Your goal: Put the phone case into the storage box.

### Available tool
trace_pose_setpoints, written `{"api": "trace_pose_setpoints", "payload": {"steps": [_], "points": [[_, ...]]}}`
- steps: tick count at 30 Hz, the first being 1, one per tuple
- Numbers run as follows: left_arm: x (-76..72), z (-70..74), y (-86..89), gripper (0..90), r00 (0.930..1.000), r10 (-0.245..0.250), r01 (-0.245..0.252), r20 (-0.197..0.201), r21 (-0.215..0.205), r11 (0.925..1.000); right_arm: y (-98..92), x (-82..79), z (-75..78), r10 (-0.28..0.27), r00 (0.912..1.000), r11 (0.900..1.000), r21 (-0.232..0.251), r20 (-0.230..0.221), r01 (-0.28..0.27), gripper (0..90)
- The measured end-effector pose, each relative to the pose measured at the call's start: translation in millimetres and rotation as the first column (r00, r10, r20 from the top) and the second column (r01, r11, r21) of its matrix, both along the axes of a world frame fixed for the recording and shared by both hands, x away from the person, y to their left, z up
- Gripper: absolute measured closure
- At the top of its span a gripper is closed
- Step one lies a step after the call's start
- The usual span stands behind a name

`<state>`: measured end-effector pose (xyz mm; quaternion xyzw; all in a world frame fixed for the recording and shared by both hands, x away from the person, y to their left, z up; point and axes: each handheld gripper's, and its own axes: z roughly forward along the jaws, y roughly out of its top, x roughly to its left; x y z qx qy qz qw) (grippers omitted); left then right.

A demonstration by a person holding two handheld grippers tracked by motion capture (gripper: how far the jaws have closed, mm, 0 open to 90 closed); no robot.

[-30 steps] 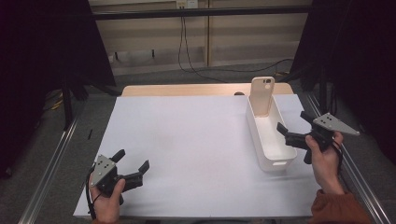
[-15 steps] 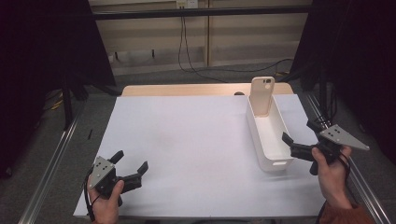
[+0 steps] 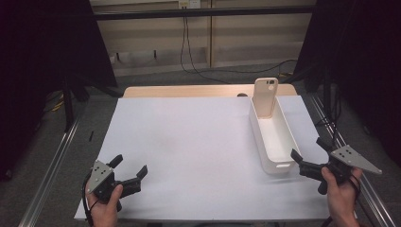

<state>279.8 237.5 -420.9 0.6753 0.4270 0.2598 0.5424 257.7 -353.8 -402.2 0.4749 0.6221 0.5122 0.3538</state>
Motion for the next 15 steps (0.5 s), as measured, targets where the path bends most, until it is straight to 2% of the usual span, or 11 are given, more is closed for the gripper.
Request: {"api": "trace_pose_setpoints", "payload": {"steps": [3,6,9,11,15], "points": [[-2.1,-0.7,4.8,2.8,0.9999,0.011,-0.011,0.000,0.002,0.9999,-2.3,-8.1,-4.5,-0.017,0.9999,1.000,0.007,0.002,0.017,0.6],[-2.7,-1.8,5.6,2.8,0.9998,0.018,-0.019,-0.012,-0.009,0.9998,-3.7,-15.0,-10.4,-0.022,0.9996,1.000,0.010,-0.018,0.023,0.7],[-2.8,-1.7,4.3,2.8,0.9999,0.009,-0.009,-0.007,0.004,0.9999,-3.7,-23.8,-17.9,-0.027,0.9991,1.000,0.006,-0.033,0.028,0.5],[-3.5,-1.9,3.1,2.8,0.9999,-0.006,0.006,-0.008,0.011,0.9999,-3.5,-25.4,-19.4,-0.032,0.9990,0.999,0.006,-0.031,0.032,0.5],[-4.9,-2.2,2.3,2.8,1.0000,-0.004,0.004,-0.007,0.015,0.9999,-1.4,-29.7,-24.9,-0.024,0.9986,1.000,-0.008,-0.046,0.024,0.9]]}}
